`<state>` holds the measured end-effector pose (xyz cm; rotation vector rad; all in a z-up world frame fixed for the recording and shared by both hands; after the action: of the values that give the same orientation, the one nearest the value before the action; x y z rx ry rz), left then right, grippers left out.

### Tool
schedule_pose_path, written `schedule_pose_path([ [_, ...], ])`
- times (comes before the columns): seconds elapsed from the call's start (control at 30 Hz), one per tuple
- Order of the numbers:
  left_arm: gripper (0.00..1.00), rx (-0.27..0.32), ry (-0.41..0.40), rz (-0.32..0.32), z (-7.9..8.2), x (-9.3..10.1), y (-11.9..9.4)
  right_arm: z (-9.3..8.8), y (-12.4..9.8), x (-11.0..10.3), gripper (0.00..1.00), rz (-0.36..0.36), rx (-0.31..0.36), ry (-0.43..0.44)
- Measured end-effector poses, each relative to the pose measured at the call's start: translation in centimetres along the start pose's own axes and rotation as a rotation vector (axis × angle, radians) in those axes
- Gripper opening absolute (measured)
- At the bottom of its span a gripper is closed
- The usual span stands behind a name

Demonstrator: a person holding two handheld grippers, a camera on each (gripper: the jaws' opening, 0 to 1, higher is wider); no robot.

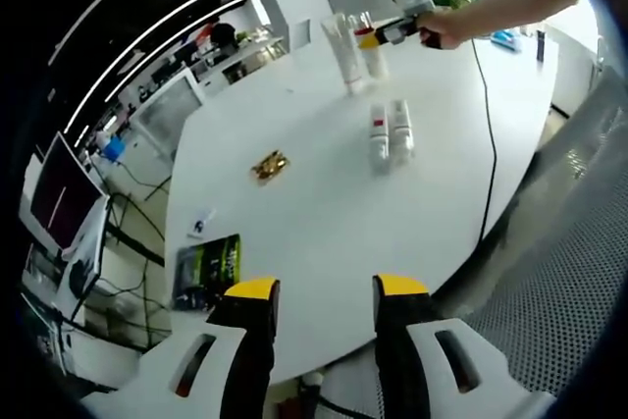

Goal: Arrange the skincare products in the storage area until every visible bottle or jar stands upright without overlapping.

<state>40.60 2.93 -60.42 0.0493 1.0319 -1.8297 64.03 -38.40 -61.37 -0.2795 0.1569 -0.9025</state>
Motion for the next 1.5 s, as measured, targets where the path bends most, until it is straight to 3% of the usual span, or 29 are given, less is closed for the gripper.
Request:
schedule_pose_path([
  [0.27, 0.42, -0.004, 0.0, 0.001, 0.0, 0.0, 0.0, -0.6, 0.3, -0.2, 0.27, 0.007, -0.024, -0.012],
  [0.83, 0.43, -0.006, 0.012, -0.01, 0.0, 0.1, 0.0, -0.7, -0.2, -0.3, 0.28, -0.007, 0.034, 0.005],
  [1.13, 0.4, 0.011, 0.001, -0.007, 0.1, 0.0, -0.1, -0.4, 0.1, -0.2, 0.29, 0.013, -0.014, 0.014],
  [1.23, 0.41, 0.01, 0.001, -0.003, 0.1, -0.1, -0.1, -0.5, 0.5, -0.3, 0.38, 0.021, -0.024, 0.029],
  [1.33, 0.4, 0.011, 0.001, -0.004, 0.1, -0.1, -0.1, -0.7, 0.6, -0.5, 0.41, 0.041, -0.046, 0.035],
  [1.5, 0.39, 0.006, 0.011, -0.001, 0.0, -0.2, -0.1, -1.4, 0.2, -0.5, 0.48, 0.068, -0.132, 0.014],
])
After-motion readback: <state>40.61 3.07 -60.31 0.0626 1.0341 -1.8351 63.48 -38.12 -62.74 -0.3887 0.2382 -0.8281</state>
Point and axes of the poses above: the point that each gripper's makers call its tool centre point, and the gripper's own axes: y roughly forward along the fingers, x roughly to its right, z roughly out of its top, the point moved 4 cm from there along -y, roughly backward along the fingers, and after that the axes turned 12 degrees about z, right-handed, at the moved point
